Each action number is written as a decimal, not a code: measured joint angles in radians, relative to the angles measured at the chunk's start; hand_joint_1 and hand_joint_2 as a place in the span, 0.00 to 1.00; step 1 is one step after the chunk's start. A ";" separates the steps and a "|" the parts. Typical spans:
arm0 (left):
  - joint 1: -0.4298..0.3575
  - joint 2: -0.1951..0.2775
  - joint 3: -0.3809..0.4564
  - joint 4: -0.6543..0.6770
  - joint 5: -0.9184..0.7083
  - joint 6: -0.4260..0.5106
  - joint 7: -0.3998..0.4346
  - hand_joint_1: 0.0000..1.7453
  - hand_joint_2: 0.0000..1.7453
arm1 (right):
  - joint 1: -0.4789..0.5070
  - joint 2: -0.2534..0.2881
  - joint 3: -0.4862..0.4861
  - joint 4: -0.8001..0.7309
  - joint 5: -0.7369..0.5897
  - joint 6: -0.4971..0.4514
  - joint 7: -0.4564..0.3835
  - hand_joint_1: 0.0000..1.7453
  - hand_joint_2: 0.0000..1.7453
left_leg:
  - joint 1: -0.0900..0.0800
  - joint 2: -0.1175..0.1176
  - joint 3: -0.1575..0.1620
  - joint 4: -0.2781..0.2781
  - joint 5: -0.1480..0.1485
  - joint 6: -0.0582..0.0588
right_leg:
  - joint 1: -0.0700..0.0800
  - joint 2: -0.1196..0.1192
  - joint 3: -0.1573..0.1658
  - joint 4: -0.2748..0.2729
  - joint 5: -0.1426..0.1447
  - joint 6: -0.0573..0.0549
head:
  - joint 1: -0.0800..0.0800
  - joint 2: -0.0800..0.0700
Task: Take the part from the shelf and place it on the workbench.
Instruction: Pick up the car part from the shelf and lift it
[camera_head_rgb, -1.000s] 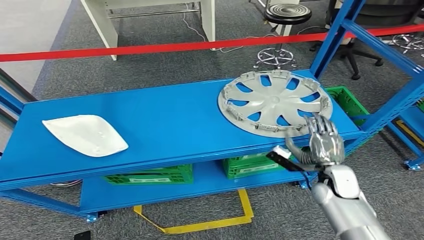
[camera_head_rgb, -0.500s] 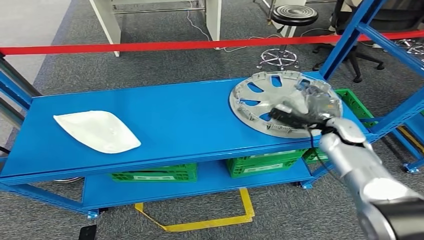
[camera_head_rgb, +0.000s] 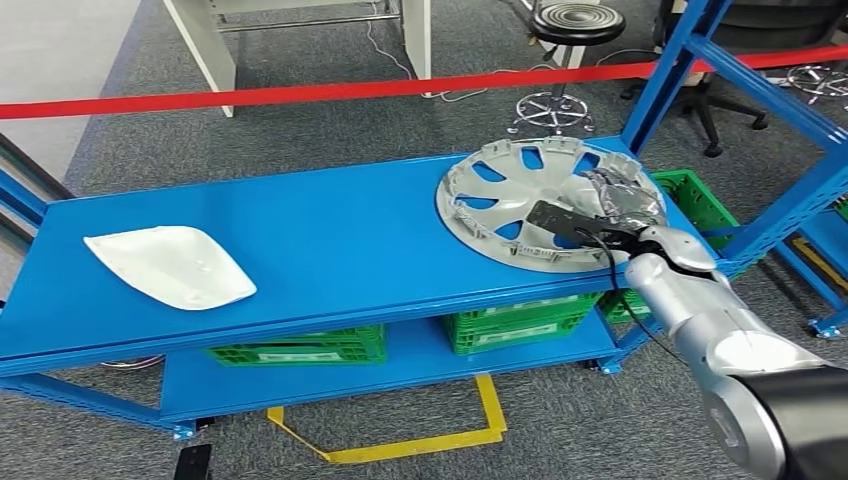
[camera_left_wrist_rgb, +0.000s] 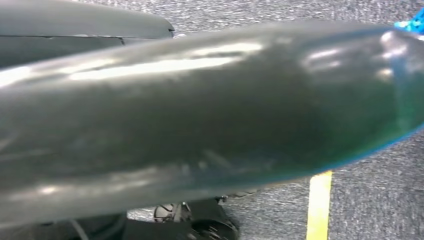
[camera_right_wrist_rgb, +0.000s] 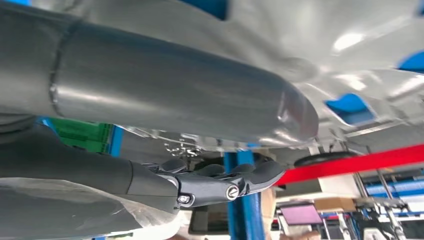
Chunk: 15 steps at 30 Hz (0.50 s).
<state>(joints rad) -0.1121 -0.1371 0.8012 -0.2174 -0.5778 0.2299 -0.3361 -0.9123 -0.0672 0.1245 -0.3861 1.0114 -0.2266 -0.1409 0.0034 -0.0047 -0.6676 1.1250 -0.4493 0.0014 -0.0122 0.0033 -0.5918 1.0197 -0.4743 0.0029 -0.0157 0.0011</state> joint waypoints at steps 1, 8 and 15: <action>-0.002 0.000 0.000 0.000 0.000 0.000 0.000 0.00 0.00 | 0.000 0.006 0.000 0.002 0.000 -0.008 0.000 0.00 0.00 | -0.002 0.000 0.024 -0.056 0.018 0.005 | 0.001 0.000 -0.001 0.001 -0.001 0.003 | 0.000 0.000; -0.009 -0.005 0.000 0.000 -0.002 0.000 -0.001 0.00 0.00 | -0.002 0.022 -0.002 0.011 0.000 -0.026 -0.003 0.00 0.00 | 0.002 0.000 0.049 -0.116 0.025 0.032 | 0.001 -0.002 -0.049 0.085 -0.059 0.032 | 0.004 0.000; -0.010 -0.012 0.000 0.000 -0.015 -0.001 0.000 0.00 0.00 | 0.002 0.053 -0.019 0.010 -0.018 -0.142 -0.065 0.00 0.00 | 0.002 -0.002 0.049 -0.107 0.018 0.029 | -0.001 -0.003 -0.071 0.108 -0.018 0.038 | 0.005 0.000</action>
<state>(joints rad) -0.1222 -0.1489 0.8010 -0.2174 -0.5930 0.2293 -0.3364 -0.9102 -0.0146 0.1056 -0.3760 0.9930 -0.3685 -0.2055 0.0049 -0.0065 -0.6183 1.0180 -0.4312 0.0304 -0.0129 0.0006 -0.6628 1.1281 -0.4925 0.0412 -0.0106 0.0011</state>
